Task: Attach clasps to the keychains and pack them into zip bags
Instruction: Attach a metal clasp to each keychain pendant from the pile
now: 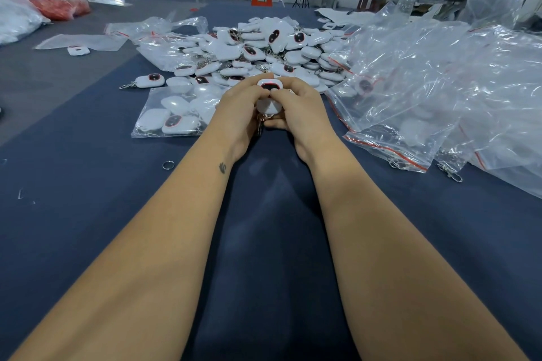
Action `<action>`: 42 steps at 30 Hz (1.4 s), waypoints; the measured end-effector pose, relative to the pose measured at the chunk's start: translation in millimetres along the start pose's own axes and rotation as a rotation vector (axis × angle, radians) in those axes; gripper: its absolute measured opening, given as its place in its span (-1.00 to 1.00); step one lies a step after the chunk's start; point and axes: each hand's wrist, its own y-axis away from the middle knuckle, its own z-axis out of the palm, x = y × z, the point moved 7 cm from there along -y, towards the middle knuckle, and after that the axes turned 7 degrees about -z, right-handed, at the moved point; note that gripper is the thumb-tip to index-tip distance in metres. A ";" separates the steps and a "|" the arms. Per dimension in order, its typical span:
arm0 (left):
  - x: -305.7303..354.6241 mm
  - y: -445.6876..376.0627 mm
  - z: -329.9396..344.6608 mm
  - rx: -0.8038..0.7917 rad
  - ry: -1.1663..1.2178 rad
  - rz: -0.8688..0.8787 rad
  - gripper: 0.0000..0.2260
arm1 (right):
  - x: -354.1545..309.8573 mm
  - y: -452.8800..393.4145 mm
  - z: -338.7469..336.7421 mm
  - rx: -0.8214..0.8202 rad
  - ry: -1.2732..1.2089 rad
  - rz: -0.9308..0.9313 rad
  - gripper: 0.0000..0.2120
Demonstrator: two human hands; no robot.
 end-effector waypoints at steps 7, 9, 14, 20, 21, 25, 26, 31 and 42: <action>6.0 3.4 -6.3 0.094 -0.107 0.074 -0.76 | -2.3 1.4 2.4 -0.024 -0.084 0.019 -0.84; 6.6 4.5 -7.0 0.097 -0.107 0.076 -0.77 | -2.8 1.5 2.6 -0.026 -0.096 0.021 -0.83; 9.7 7.5 -3.8 0.036 -0.122 0.059 -0.78 | -4.0 2.0 0.1 -0.014 -0.142 0.026 -0.84; 40.5 22.6 -20.2 0.475 -0.824 0.403 -0.85 | -2.3 -0.7 -8.3 0.128 -0.264 0.026 -0.86; 42.1 24.8 -19.6 0.535 -1.028 0.424 -0.82 | -1.7 -1.4 -8.8 0.145 -0.313 0.028 -0.85; 29.3 17.4 -12.8 0.510 -1.493 0.352 -0.60 | -3.7 -3.3 -3.8 0.140 -0.469 -0.011 -0.81; 26.7 16.3 -13.2 0.504 -1.525 0.323 -0.58 | -4.1 -3.9 -1.8 0.132 -0.484 -0.021 -0.81; 26.6 14.5 -22.8 0.500 -1.394 0.285 -0.67 | -4.9 -2.4 8.6 0.080 -0.448 -0.040 -0.77; 34.5 20.1 -32.0 0.489 -0.771 0.308 -0.82 | -3.6 1.7 21.4 0.018 -0.429 -0.037 -0.77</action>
